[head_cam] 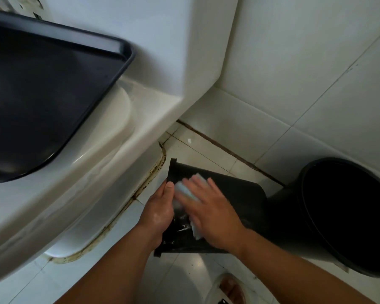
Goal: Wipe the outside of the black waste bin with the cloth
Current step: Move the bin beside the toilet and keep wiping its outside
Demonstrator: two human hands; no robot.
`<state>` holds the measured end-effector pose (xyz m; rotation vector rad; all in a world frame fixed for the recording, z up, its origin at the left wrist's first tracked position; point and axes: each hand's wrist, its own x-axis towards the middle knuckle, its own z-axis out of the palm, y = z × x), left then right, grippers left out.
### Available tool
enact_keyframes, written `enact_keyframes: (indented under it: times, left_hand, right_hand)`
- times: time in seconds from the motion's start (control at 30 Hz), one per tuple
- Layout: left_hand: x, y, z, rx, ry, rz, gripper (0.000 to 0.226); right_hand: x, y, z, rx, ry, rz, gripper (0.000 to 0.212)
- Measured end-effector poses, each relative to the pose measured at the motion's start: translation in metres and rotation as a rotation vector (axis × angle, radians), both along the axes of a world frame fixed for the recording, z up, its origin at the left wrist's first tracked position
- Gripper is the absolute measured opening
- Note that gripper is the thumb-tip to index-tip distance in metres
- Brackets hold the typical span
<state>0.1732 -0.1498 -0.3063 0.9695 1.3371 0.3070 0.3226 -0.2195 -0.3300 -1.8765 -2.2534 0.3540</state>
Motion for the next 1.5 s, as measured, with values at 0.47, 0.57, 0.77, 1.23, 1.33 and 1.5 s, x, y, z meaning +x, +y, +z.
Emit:
enact_keyframes:
  times: [0.47, 0.57, 0.77, 1.23, 1.33, 1.5]
  left_hand:
    - [0.0, 0.001, 0.001, -0.047, 0.004, 0.032, 0.053]
    - [0.001, 0.0, 0.005, -0.033, 0.0, 0.017, 0.05]
    - [0.002, -0.002, 0.005, -0.018, 0.04, 0.031, 0.045]
    - [0.013, -0.006, 0.006, 0.005, 0.089, 0.075, 0.044]
    - [0.012, -0.006, -0.001, 0.001, 0.091, 0.058, 0.066]
    - [0.01, -0.004, -0.005, 0.009, 0.062, 0.092, 0.034]
  right_hand:
    - [-0.015, -0.027, -0.003, -0.005, -0.062, 0.056, 0.068]
    - [0.016, -0.021, -0.004, -0.02, -0.137, 0.141, 0.066]
    - [-0.003, 0.001, 0.001, -0.033, -0.034, -0.392, 0.056]
    - [0.01, -0.036, -0.019, -0.022, -0.041, -0.823, 0.057]
    - [-0.031, -0.031, -0.016, 0.004, -0.008, -0.481, 0.058]
    - [0.011, -0.059, -0.029, 0.027, -0.036, -0.529, 0.061]
